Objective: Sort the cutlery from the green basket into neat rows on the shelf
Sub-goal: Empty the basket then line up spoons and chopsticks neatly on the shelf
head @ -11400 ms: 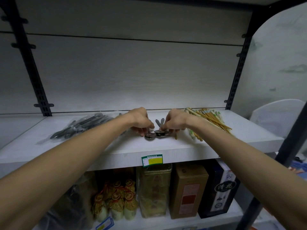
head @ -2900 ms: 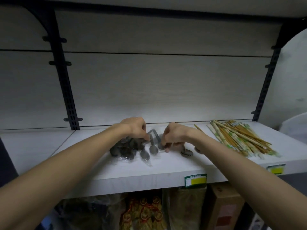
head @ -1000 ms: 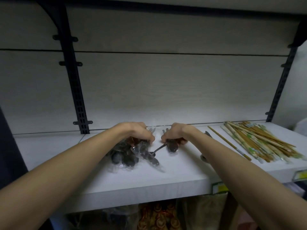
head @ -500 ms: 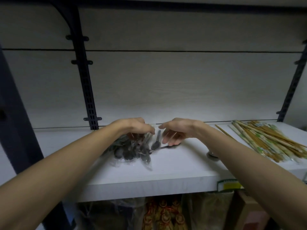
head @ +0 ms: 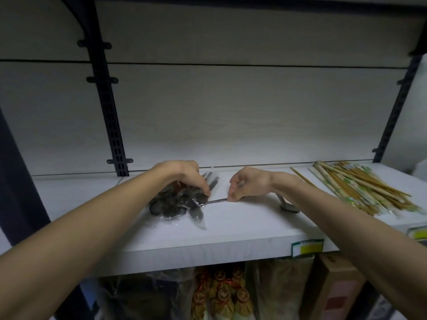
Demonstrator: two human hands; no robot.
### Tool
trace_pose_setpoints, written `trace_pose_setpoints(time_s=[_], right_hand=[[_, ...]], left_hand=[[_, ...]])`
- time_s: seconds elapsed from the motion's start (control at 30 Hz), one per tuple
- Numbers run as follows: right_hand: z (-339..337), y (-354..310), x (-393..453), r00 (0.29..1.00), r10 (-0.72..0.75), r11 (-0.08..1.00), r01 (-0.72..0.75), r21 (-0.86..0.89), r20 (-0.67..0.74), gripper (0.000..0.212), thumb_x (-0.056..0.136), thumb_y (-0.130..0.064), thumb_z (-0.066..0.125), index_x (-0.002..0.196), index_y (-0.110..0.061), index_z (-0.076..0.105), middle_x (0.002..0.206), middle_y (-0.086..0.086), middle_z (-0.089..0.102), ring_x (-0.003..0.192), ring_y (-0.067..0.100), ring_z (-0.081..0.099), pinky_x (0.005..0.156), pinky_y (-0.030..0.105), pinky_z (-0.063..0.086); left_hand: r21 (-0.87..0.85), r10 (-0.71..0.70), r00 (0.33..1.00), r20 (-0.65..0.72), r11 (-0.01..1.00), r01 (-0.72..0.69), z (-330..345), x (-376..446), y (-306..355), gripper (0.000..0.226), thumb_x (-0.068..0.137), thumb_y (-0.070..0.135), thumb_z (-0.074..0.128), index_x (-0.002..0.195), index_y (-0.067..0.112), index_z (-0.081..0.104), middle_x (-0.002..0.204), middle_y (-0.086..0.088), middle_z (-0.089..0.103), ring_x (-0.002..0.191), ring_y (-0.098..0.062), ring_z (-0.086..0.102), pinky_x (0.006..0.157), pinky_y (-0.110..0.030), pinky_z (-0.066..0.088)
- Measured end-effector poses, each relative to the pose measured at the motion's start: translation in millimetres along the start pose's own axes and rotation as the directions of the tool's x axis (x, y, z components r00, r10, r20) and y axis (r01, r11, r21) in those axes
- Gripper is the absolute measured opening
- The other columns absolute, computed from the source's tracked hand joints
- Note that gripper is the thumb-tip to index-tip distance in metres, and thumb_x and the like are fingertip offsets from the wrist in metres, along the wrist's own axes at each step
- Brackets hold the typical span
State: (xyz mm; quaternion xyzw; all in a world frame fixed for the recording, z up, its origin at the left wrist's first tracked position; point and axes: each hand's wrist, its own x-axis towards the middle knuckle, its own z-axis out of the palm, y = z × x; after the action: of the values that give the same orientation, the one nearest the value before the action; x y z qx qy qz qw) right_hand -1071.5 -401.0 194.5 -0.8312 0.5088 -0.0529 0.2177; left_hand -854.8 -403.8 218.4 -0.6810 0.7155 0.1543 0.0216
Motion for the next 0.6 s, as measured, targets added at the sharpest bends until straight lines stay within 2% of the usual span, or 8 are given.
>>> trace_pose_setpoints(time_s=[0.1,0.17,0.27,0.43,0.53,0.6], right_hand=[[-4,-11,-3,1.0,0.001,0.996,0.002,-0.089,0.027,0.02,0.086,-0.034,0.076,0.101,-0.02,0.077,0.096,-0.008,0.071,0.098,0.013,0.064,0.095,0.029,0.05],[1,-18,-1,0.997,-0.053,0.993,0.048,-0.104,-0.052,0.025,0.084,-0.036,0.078,0.105,-0.024,0.076,0.106,-0.005,0.071,0.104,0.014,0.063,0.092,0.028,0.05],[19,-26,6,0.98,-0.15,0.988,0.145,-0.05,-0.13,0.029,0.08,-0.041,0.081,0.106,-0.027,0.079,0.107,-0.004,0.073,0.104,0.014,0.064,0.092,0.028,0.051],[29,-27,8,0.95,-0.258,0.962,0.269,0.041,-0.178,0.011,0.081,-0.027,0.081,0.092,-0.025,0.082,0.097,-0.007,0.076,0.097,0.01,0.068,0.093,0.031,0.052],[27,-24,4,0.945,-0.272,0.953,0.291,0.085,-0.184,0.007,0.081,-0.017,0.082,0.088,-0.017,0.083,0.093,-0.005,0.078,0.093,0.01,0.07,0.092,0.03,0.053],[27,-26,3,0.95,-0.264,0.958,0.279,0.073,-0.168,0.004,0.082,-0.018,0.081,0.083,-0.021,0.082,0.091,-0.007,0.078,0.091,0.009,0.07,0.091,0.031,0.054]], left_hand=[[0.02,0.006,1.0,0.001,1.0,-0.006,-1,-5,0,0.071,0.048,0.061,0.079,0.1,0.015,0.067,0.096,-0.002,0.071,0.087,-0.024,0.07,0.081,-0.036,0.06],[0.013,0.008,1.0,-0.004,1.0,-0.008,-2,-10,0,0.068,0.045,0.056,0.08,0.098,0.015,0.069,0.093,-0.004,0.073,0.084,-0.026,0.073,0.08,-0.04,0.063],[0.0,0.006,1.0,0.001,1.0,-0.006,-6,-16,-3,0.062,0.048,0.046,0.084,0.097,0.011,0.07,0.09,-0.006,0.075,0.082,-0.027,0.075,0.073,-0.039,0.064],[0.03,-0.003,1.0,-0.019,1.0,0.004,-9,-23,-16,0.057,0.06,0.048,0.088,0.1,0.012,0.068,0.096,-0.005,0.073,0.086,-0.027,0.073,0.074,-0.035,0.062],[0.003,0.004,1.0,-0.025,1.0,-0.004,-8,-25,-24,0.056,0.061,0.052,0.087,0.095,0.012,0.069,0.092,-0.004,0.073,0.086,-0.027,0.073,0.073,-0.036,0.061],[-0.02,0.017,1.0,-0.026,1.0,-0.018,-6,-25,-27,0.054,0.064,0.051,0.087,0.096,0.011,0.069,0.094,-0.006,0.073,0.089,-0.028,0.073,0.075,-0.037,0.061]])
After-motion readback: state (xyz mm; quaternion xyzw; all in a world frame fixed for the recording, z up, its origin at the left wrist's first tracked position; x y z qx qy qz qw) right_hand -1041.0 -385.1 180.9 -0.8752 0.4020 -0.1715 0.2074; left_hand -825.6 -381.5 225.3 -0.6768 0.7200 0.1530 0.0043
